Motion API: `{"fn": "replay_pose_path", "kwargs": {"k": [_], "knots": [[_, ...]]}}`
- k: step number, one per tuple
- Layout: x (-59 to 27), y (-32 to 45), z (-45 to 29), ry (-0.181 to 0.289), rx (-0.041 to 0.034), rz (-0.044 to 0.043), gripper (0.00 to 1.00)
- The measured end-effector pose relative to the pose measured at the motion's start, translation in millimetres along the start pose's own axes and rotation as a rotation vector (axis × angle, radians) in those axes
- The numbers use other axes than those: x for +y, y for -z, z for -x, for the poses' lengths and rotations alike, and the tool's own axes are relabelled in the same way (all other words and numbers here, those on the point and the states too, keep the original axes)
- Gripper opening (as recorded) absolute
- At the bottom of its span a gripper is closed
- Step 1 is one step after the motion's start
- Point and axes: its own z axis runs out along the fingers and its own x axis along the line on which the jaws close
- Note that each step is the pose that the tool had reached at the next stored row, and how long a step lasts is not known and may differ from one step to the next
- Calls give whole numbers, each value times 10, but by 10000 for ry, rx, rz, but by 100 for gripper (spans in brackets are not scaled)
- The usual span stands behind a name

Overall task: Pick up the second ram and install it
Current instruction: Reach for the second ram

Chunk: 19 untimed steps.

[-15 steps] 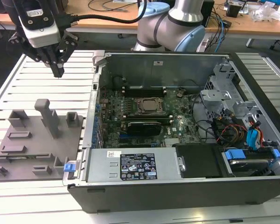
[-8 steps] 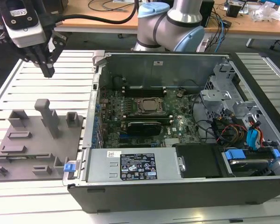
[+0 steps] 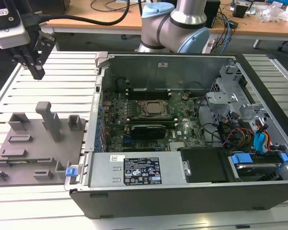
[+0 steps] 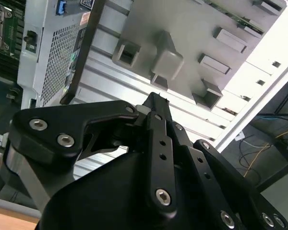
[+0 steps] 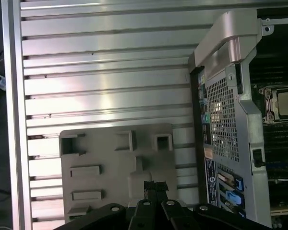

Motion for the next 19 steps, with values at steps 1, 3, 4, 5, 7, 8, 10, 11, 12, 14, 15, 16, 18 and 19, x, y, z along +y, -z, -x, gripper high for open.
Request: {"fn": "replay_pose_path", "kwargs": {"k": [1, 3, 4, 5, 7, 8, 10, 11, 12, 14, 15, 16, 18, 19], "knots": [[-3, 1, -44, 0, 0, 0, 11], [-7, 1, -90, 0, 0, 0, 11], [-10, 2, -130, -1, 0, 0, 11], [-12, 2, -163, 0, -1, 0, 11], [-20, 3, -263, 0, 0, 0, 11], [-23, 4, -300, 0, -1, 1, 11], [-27, 4, -360, 0, -1, 1, 11], [-30, 5, -401, 0, 0, 0, 11], [-33, 5, -435, 0, 0, 0, 11], [-38, 6, -500, 0, -1, 1, 11], [-39, 6, -522, 0, -1, 0, 11], [-41, 5, -541, 0, -1, 1, 11], [-45, 6, -599, 0, 0, 0, 11], [-47, 6, -619, 1, 0, 0, 11]]}}
